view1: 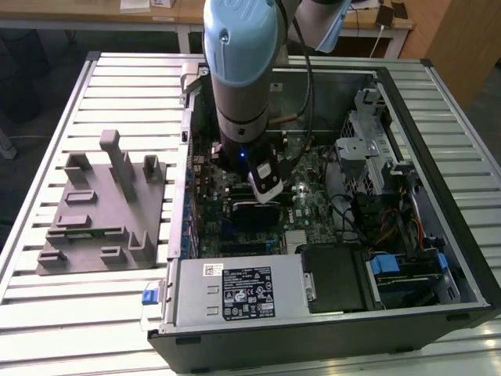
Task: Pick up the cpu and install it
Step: 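Install the second cpu locking lever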
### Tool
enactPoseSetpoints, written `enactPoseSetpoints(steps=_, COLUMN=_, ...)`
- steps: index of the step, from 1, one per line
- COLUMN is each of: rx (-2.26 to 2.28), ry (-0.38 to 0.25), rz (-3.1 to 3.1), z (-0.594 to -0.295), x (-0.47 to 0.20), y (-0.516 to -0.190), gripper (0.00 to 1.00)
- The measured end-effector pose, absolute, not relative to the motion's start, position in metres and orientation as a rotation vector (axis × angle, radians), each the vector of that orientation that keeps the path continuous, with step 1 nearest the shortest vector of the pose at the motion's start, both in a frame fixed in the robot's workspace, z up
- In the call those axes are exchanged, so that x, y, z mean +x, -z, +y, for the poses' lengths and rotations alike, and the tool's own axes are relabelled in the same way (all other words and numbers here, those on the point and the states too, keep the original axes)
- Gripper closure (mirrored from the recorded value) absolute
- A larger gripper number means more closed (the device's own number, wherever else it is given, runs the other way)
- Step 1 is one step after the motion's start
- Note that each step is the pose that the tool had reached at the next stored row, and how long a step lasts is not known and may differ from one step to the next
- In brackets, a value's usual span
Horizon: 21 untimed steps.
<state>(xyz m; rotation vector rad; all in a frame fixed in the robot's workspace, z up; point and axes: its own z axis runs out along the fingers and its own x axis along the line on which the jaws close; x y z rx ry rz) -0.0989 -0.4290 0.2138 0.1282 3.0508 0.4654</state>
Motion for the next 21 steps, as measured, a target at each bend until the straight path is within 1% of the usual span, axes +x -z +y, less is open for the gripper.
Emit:
enactPoseSetpoints(steps=11, rx=0.132, ry=-0.465, rz=3.056, z=-0.426, x=-0.068, y=-0.213, gripper=0.89)
enactPoseSetpoints(steps=17, rx=0.133, ry=-0.455, rz=3.06, z=-0.413, x=-0.057, y=-0.212, gripper=0.89)
enactPoseSetpoints(steps=21, rx=0.132, ry=-0.432, rz=3.064, z=-0.405, x=-0.051, y=-0.211, gripper=0.89)
